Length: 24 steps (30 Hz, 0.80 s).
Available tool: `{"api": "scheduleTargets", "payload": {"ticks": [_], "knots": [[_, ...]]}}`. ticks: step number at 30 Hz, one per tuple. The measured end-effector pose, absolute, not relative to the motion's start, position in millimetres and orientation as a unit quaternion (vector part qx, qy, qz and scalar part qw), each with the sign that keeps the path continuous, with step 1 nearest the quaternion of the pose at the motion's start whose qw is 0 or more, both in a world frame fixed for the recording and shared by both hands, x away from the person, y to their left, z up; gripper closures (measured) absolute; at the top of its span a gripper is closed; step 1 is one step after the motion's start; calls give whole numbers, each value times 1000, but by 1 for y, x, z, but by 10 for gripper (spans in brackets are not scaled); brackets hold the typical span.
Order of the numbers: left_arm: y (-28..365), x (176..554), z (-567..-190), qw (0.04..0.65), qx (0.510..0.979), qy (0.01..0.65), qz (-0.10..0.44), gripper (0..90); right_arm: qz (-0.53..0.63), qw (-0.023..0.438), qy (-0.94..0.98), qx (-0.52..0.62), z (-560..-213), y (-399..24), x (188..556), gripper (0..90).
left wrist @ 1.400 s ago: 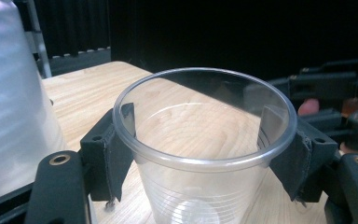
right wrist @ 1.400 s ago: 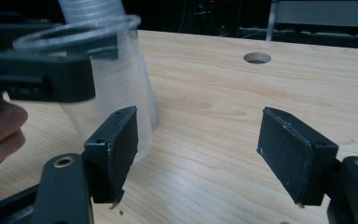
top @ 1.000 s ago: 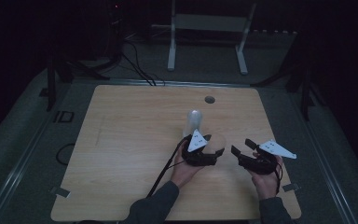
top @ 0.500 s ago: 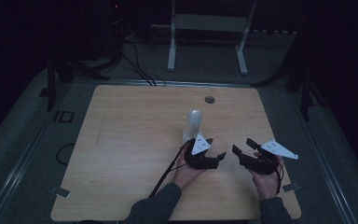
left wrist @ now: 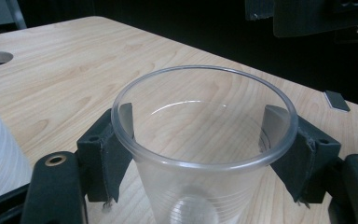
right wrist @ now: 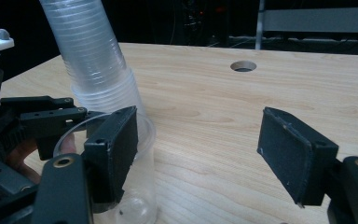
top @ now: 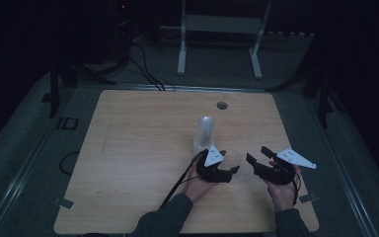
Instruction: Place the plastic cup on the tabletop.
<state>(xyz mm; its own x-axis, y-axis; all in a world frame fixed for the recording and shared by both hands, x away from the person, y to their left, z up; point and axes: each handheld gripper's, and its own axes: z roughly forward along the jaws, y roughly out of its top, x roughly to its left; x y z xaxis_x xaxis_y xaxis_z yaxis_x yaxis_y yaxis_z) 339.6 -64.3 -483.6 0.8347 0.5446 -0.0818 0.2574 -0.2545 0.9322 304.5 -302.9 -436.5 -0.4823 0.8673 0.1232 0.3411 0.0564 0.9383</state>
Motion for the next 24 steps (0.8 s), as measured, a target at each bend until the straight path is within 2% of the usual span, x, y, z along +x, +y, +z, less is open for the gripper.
{"api": "scheduleTargets", "payload": {"ticks": [4, 12, 24], "knots": [[-65, 338, -486, 538, 793, 256, 122, 199, 524, 251, 683, 442, -437, -303, 305, 284], [-59, 336, -486, 528, 801, 259, 111, 153, 523, 250, 684, 443, -437, -303, 305, 284], [-46, 329, -490, 525, 802, 262, 109, 151, 523, 250, 682, 445, -437, -305, 305, 284]]}}
